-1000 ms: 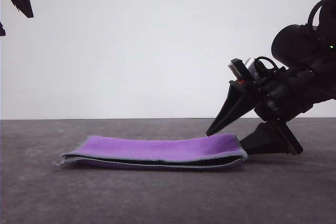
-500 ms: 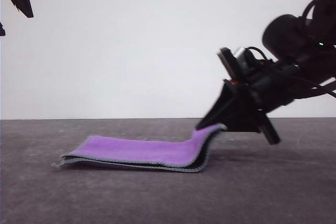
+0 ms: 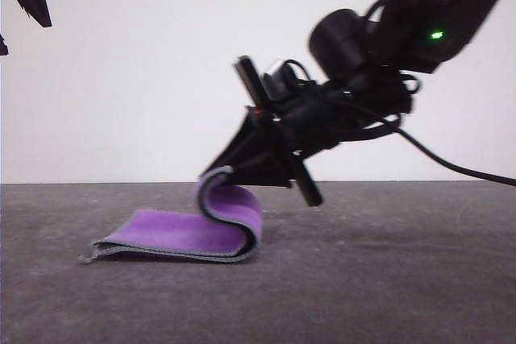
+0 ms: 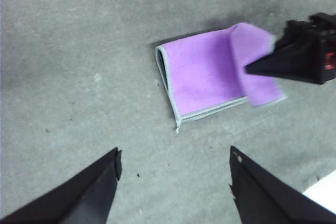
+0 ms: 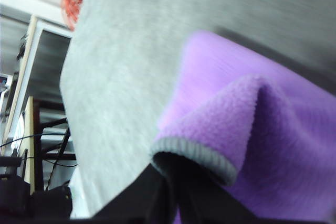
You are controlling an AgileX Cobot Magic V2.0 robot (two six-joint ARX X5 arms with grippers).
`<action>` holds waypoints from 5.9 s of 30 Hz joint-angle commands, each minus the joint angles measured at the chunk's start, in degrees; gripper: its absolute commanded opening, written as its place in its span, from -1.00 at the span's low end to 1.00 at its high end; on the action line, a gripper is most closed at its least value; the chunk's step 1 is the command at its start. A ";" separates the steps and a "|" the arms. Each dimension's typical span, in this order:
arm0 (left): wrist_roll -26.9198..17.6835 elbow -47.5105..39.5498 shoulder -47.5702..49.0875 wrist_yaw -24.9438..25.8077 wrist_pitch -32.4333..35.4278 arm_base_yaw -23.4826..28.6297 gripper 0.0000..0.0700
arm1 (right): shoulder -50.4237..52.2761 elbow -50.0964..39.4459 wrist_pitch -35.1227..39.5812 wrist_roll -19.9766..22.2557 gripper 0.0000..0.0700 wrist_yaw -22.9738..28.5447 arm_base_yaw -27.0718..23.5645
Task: Fold clothes
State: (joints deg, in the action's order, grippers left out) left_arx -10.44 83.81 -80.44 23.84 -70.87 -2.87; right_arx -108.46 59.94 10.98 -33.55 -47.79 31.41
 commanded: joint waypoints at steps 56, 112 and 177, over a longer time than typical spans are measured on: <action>-0.01 0.74 -0.37 -0.09 3.14 0.59 0.13 | 33.10 8.21 -49.37 38.63 -0.22 32.97 -17.38; 11.52 -37.43 33.32 -6.85 43.85 0.68 -0.95 | 38.61 8.20 -56.00 41.06 -0.99 29.20 -31.49; 16.33 -82.49 80.17 -21.31 58.86 3.23 -0.95 | 45.27 2.67 -45.63 42.54 -0.99 29.32 -31.49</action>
State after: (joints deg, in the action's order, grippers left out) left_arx 5.61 2.35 -0.30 2.44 -11.46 0.40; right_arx -64.11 63.00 -36.77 8.75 -18.35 -0.05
